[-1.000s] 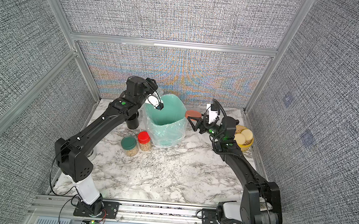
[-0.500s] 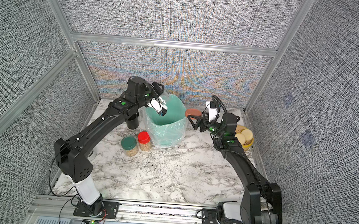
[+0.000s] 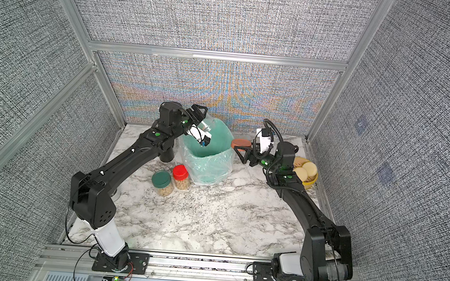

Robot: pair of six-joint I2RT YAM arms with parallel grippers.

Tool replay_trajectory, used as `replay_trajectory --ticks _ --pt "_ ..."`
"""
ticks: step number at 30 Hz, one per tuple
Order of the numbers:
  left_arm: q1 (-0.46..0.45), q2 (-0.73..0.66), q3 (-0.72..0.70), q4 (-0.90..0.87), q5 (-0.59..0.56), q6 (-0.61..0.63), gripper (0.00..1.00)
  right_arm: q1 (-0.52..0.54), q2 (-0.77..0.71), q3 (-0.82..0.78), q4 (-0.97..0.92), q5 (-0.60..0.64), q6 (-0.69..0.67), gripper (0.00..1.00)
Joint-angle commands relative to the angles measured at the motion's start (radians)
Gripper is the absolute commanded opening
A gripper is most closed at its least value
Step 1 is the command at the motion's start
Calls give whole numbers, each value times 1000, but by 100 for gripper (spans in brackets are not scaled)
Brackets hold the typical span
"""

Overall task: Empty moldy peanuts from jars
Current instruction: Pour the moldy peanuts from the jar into the trash bin.

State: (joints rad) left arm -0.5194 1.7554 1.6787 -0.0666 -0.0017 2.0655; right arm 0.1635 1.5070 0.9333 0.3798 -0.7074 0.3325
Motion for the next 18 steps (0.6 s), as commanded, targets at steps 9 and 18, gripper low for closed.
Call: replay_trajectory --ticks 9,18 --pt "-2 -120 62 -211 96 -715 0 9 -36 -43 107 12 36 63" --pt "2 -138 147 -410 204 -919 0 17 -51 -57 116 17 45 63"
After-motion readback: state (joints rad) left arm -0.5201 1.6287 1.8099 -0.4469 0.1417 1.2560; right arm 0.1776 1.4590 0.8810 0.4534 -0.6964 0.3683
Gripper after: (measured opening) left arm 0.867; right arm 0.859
